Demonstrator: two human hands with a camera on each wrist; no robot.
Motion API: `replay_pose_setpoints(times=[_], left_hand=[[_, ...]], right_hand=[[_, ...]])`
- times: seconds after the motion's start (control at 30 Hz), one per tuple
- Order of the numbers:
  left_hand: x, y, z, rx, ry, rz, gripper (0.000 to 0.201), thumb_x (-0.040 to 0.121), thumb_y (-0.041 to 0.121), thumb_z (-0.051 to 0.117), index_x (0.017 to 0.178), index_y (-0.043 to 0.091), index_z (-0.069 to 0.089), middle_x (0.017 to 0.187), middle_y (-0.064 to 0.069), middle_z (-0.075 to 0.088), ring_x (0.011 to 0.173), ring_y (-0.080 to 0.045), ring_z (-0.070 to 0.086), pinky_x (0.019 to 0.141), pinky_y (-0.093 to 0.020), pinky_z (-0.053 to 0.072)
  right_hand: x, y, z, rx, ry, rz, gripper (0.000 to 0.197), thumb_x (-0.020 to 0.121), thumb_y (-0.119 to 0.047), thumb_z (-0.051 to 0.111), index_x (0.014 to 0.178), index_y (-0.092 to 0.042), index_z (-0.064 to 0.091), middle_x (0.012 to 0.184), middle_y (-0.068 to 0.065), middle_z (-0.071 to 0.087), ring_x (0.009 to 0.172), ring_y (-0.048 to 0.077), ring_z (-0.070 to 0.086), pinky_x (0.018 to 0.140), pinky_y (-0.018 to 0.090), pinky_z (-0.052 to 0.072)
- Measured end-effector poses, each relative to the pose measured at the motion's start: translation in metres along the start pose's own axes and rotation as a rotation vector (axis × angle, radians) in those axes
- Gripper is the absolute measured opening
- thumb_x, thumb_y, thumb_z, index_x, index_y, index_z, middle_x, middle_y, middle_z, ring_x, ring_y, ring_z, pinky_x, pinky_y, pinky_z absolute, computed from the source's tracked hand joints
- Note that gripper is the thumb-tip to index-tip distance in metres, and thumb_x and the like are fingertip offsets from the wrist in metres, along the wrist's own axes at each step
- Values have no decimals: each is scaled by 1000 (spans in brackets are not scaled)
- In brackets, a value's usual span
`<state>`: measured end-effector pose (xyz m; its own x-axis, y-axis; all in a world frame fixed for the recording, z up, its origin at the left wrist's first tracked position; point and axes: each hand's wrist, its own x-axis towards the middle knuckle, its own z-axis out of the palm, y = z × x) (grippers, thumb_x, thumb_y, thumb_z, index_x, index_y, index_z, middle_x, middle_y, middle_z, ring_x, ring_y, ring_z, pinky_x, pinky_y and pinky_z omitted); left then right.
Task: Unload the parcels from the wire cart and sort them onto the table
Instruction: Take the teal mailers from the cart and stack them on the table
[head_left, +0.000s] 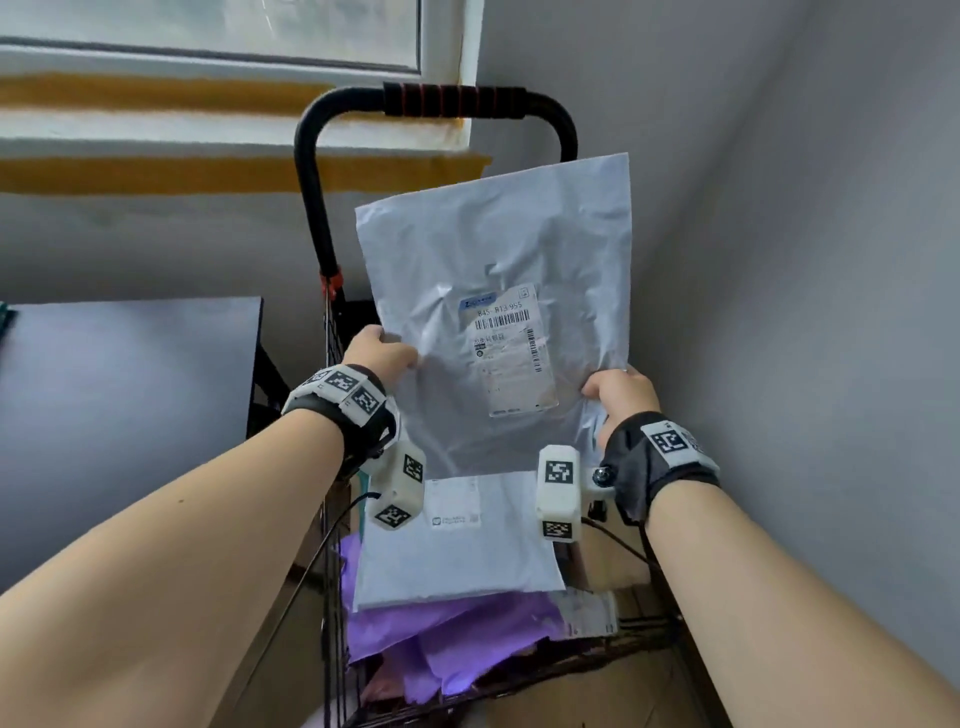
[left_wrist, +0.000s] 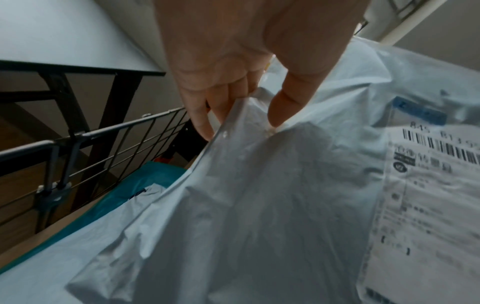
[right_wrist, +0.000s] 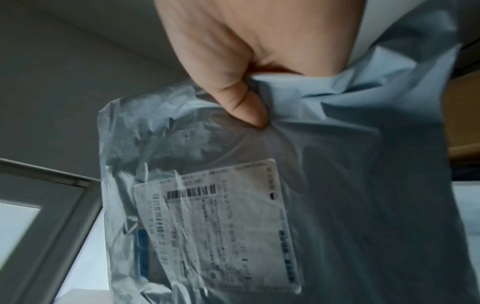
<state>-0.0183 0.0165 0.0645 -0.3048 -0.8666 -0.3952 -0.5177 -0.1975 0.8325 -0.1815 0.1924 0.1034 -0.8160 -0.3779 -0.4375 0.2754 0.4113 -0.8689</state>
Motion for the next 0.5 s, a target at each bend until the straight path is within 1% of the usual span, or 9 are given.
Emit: replay_pose_setpoints(times=[0.07,0.1,0.17,0.2,0.23,0.3,0.37,0.43,0.5], left_hand=[[-17,4,-11,-55,51,30,22,79,3,59,101,6,56,90,-7,56,83,-20,53,72,-31,48],[-25,4,-16,-70,78,40,29,79,4,59,108,4,57,92,-7,57,82,-21,55,69,-29,48],[-44,2,-28,-93,127,66,35,81,5,59,116,3,54,88,-4,57,71,-18,55,53,-17,46],[-54,0,-36,-94,161,80,33,83,5,59,115,7,52,82,-2,55,64,-15,53,44,-13,43],[-65,-2,-44,-87,200,81,31,84,5,59,113,12,50,79,0,54,61,-13,51,41,-11,40],[-84,-6,-64,-92,273,78,33,83,5,59,113,14,51,87,-3,60,69,-18,54,58,-17,46],[-99,-10,-85,-96,333,78,39,81,3,60,119,8,52,91,-6,61,76,-20,55,68,-27,47],[-113,-14,-106,-82,382,79,42,82,0,59,123,6,50,86,-3,56,77,-20,53,61,-24,43],[-126,-19,-127,-93,426,83,42,81,-1,57,122,6,51,80,0,54,78,-20,52,54,-21,40]], right_hand=[[-11,-7,-5,21,-34,-34,27,80,14,47,94,-4,61,86,8,59,79,24,50,66,24,42],[-15,-9,-6,21,-62,-50,31,81,13,48,106,-2,61,93,8,57,77,24,50,62,21,43],[-20,-10,-3,-31,-123,-72,39,82,10,51,120,6,56,102,10,55,80,21,49,66,22,44],[-23,-10,1,-51,-159,-72,42,81,7,54,122,7,54,108,13,58,85,19,48,72,26,43],[-29,-11,5,-53,-191,-67,44,80,5,55,124,7,53,119,18,59,88,18,47,75,29,42],[-44,-12,17,-55,-262,-54,46,80,5,55,126,6,52,130,23,54,90,17,45,76,27,40],[-56,-13,29,-49,-324,-82,40,83,10,50,122,4,56,115,22,60,85,18,46,62,18,43],[-75,-16,42,13,-367,-105,31,83,15,45,103,-3,61,86,11,57,70,22,47,45,10,41],[-94,-17,60,14,-421,-95,24,82,13,47,79,-9,56,78,7,52,74,22,49,54,18,45]])
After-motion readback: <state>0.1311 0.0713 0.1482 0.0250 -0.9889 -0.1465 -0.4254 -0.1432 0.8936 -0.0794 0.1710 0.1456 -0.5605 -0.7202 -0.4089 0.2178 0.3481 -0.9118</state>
